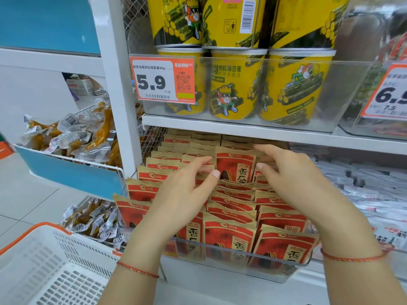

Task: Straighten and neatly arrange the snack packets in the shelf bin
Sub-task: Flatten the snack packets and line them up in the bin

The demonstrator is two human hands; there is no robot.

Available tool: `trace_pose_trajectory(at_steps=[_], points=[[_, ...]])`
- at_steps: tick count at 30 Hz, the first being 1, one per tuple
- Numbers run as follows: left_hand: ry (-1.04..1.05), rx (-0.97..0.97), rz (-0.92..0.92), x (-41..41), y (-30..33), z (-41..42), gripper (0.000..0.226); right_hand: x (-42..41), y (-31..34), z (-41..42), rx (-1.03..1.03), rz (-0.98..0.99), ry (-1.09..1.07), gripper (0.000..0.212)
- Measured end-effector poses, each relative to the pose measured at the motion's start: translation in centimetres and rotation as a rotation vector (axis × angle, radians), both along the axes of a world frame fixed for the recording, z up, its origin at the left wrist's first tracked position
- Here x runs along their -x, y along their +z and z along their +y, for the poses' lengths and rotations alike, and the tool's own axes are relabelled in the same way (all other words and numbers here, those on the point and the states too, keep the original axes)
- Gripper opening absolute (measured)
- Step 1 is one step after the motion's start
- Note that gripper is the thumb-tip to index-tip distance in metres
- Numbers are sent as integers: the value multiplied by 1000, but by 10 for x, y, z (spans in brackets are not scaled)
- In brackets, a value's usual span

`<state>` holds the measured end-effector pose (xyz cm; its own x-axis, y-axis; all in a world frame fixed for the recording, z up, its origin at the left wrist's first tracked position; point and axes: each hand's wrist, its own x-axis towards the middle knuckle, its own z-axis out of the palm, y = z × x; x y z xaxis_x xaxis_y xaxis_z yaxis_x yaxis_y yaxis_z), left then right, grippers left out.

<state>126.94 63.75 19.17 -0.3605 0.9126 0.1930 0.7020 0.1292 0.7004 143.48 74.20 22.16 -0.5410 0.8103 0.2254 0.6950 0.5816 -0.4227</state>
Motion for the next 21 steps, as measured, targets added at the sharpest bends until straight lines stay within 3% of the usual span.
trace_pose_trajectory(at_steps=[6,17,21], points=[[-16,39,48,0,0,1,45,14,-7,-4,16,-171,88,54],[-14,57,106,-1,-2,2,44,24,-3,11,27,-351,8,49],[3,59,270,-5,-3,5,44,27,3,13,38,-354,-5,47]])
